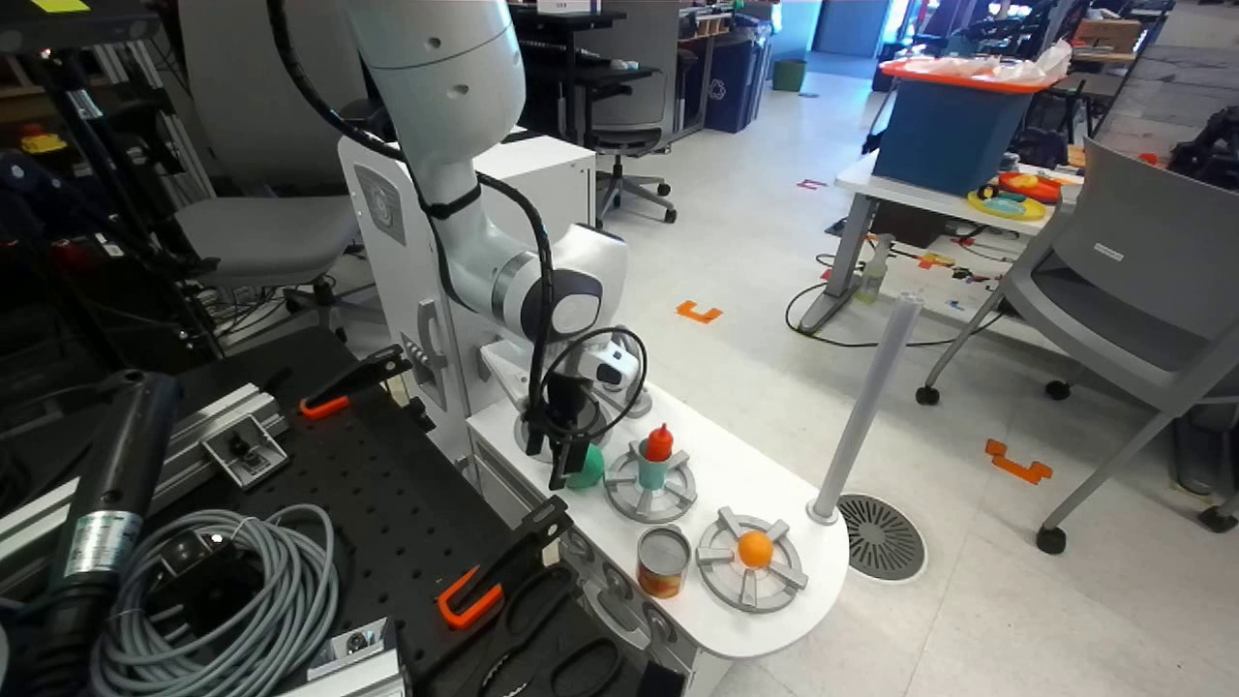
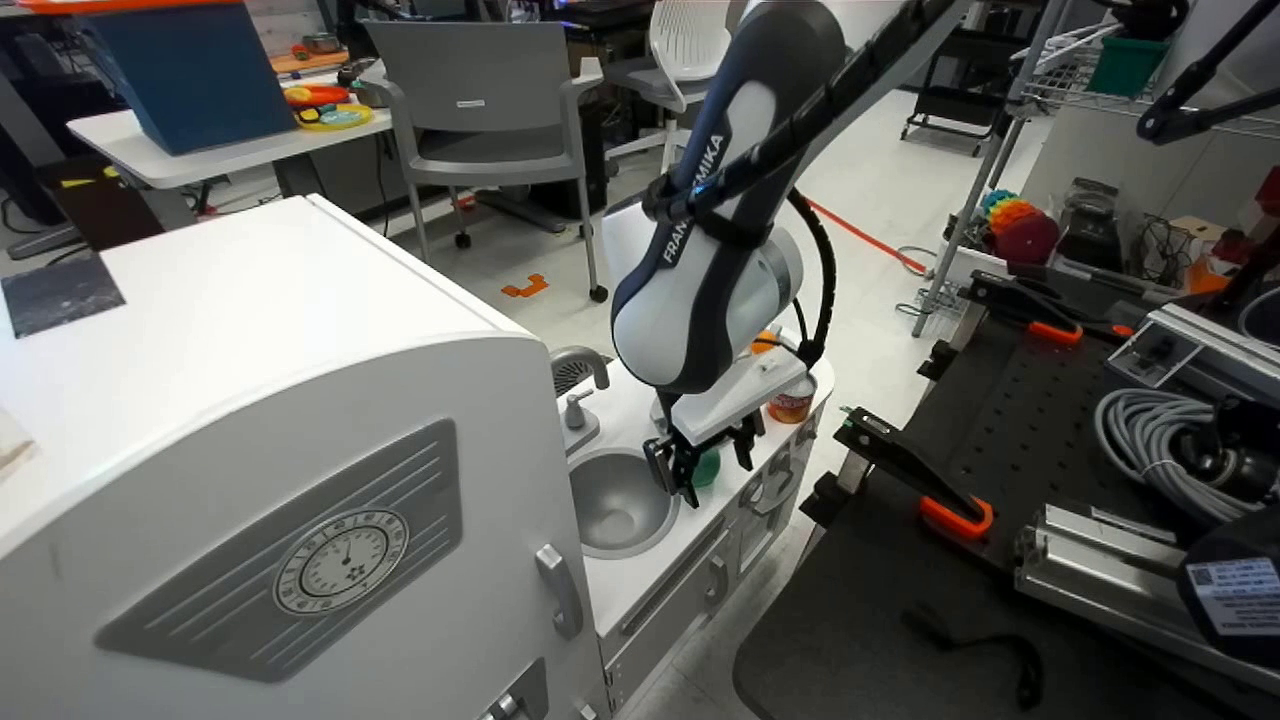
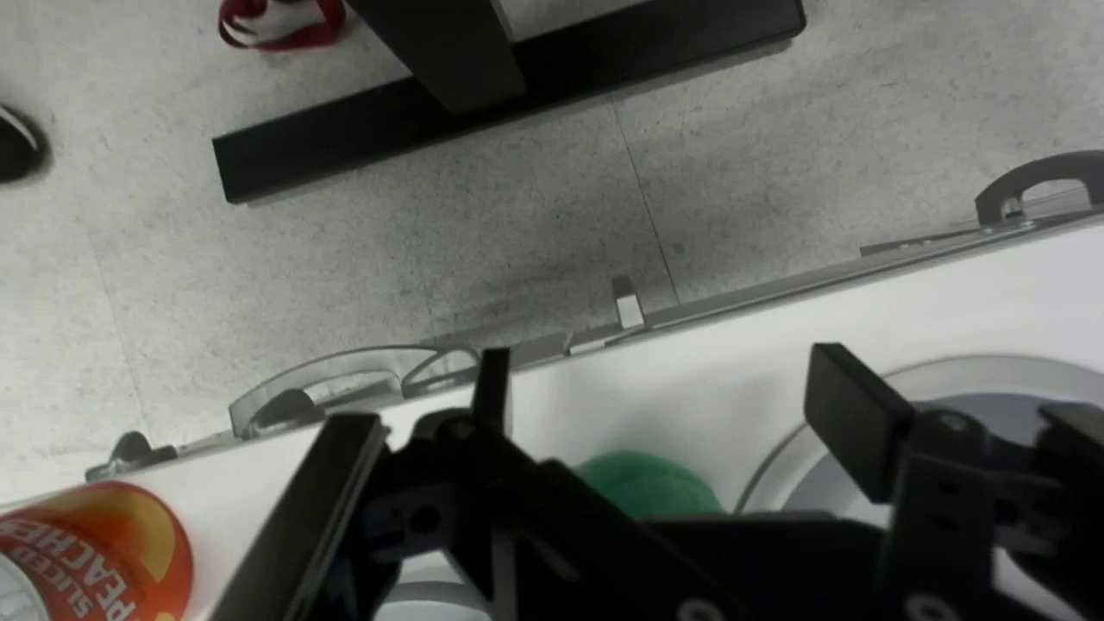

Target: Pick up the green toy from the small sink and put it on the countertop.

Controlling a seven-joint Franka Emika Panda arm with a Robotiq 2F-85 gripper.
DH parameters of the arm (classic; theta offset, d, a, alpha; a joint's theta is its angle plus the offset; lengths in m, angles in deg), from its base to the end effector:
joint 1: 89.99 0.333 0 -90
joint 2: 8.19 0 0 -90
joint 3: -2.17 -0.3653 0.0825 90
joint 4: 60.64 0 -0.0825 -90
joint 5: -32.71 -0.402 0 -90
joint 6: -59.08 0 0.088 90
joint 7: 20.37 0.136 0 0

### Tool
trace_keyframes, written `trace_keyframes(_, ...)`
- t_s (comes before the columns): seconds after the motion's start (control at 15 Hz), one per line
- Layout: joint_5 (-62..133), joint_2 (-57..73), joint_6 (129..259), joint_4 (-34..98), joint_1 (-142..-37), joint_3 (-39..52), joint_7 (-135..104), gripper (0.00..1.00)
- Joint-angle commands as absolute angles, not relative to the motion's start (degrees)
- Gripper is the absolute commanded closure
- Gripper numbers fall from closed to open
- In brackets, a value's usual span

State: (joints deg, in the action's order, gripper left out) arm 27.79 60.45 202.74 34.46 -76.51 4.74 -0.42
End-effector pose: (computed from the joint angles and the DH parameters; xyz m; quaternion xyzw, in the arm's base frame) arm 0.5879 0.1118 -0.1310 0.9792 -0.1056 -0.1658 0.0499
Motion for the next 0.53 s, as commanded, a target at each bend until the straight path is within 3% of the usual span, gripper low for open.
trace_keyframes(0.0, 26.34, 53.56, 195.05, 39.27, -76.74, 4.07, 2.91, 0.0)
trace_keyframes(0.27, 22.3, 44.52, 183.86, 44.62, -80.13, 0.15, 2.37, 0.0)
trace_keyframes(0.33, 24.98, 50.48, 187.68, 39.81, -78.0, 2.26, 2.33, 0.0)
trace_keyframes(0.47, 23.62, 46.81, 184.54, 41.9, -78.85, 1.2, 2.25, 0.0)
